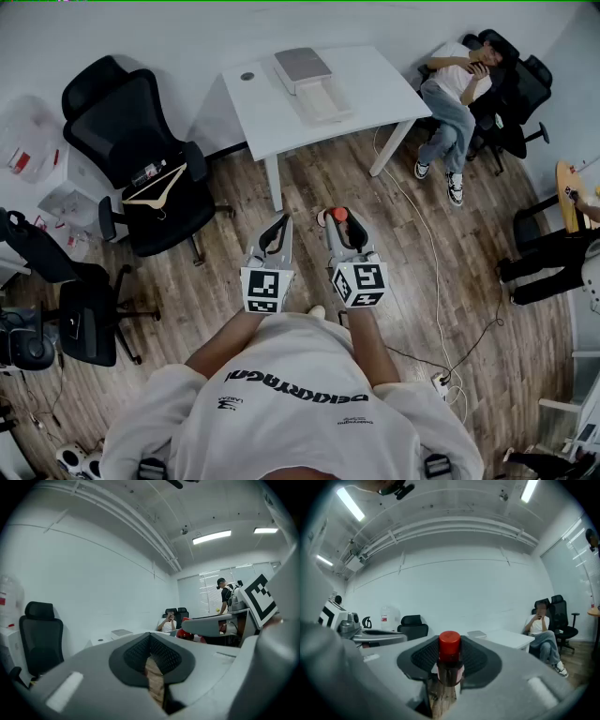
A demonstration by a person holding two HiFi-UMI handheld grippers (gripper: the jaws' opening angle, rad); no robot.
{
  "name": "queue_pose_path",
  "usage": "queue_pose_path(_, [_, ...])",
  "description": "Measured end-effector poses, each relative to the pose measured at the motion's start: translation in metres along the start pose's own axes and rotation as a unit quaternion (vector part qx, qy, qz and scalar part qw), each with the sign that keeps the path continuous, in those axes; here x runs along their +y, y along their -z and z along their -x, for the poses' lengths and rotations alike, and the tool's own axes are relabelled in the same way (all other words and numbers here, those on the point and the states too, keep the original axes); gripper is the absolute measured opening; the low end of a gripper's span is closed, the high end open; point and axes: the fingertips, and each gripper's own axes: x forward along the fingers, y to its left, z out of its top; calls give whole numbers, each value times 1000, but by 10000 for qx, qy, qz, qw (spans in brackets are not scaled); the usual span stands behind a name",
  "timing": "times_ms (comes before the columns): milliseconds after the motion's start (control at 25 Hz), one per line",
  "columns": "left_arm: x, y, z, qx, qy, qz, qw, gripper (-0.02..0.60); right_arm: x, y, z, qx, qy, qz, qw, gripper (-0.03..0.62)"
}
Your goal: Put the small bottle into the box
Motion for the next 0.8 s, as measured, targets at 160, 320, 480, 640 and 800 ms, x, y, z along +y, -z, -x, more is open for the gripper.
queue_pose_path(160, [4,-2,-6,-42,2,-12,10000,8,-1,0,-8,-11,-2,50,10000,135])
queue_pose_path(320, [0,-1,-12,-37,0,-36,10000,8,-5,-1,-10,-34,-53,91,9999,135])
queue_pose_path(480, [-10,-1,-21,-7,37,-82,10000,8,-16,-6,-11,-125,-80,71,9999,135])
queue_pose_path(640, [-16,2,-31,29,-20,-126,9999,8,-27,-6,-12,-172,-144,125,9997,133])
queue_pose_path(800, [-27,1,-45,39,-78,-187,9998,8,-45,-6,-13,-164,-211,79,9996,134])
